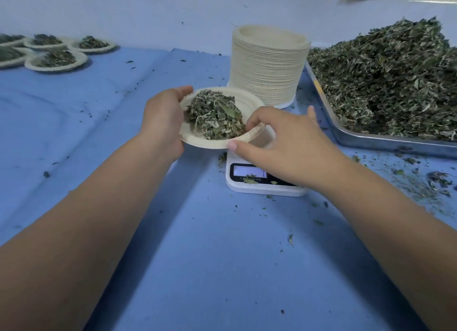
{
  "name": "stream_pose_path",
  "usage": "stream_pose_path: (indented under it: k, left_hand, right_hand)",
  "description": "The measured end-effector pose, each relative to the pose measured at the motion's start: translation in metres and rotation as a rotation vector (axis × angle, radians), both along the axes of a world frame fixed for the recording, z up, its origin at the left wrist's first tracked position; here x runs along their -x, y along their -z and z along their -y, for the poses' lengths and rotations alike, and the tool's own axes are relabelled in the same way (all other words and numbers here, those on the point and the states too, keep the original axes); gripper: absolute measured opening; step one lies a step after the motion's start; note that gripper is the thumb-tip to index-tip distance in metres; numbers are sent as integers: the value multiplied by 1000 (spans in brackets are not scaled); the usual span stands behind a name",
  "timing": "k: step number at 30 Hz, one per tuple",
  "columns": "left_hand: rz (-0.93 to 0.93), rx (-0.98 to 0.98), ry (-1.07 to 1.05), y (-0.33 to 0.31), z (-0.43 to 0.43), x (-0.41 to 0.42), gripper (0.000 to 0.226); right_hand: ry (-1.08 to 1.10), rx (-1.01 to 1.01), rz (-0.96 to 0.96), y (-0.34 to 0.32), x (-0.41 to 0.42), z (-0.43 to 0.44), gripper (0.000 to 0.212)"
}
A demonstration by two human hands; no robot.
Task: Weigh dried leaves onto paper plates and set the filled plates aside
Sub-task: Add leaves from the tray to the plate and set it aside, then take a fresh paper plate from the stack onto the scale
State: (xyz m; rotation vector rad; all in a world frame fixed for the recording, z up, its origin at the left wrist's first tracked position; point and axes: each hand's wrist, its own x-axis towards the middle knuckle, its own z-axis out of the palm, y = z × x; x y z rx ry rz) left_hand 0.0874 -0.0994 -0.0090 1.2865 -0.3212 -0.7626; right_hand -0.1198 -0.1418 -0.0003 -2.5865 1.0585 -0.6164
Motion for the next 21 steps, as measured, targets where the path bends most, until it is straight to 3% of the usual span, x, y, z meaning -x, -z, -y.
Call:
stream_pose_path:
  k: [5, 12, 21]
  left_hand:
    - [-1, -5, -113, -4, -36, -43, 34]
    - [48, -91, -346, 0, -102, -130, 27]
    - [512, -430, -487, 26, -159, -246, 26]
  right_hand:
    - [-122, 28, -45, -5, -43, -19, 45]
    - [-287, -40, -111, -6, -155, -47, 45]
    - [-363, -51, -151, 33, -301, -74, 41]
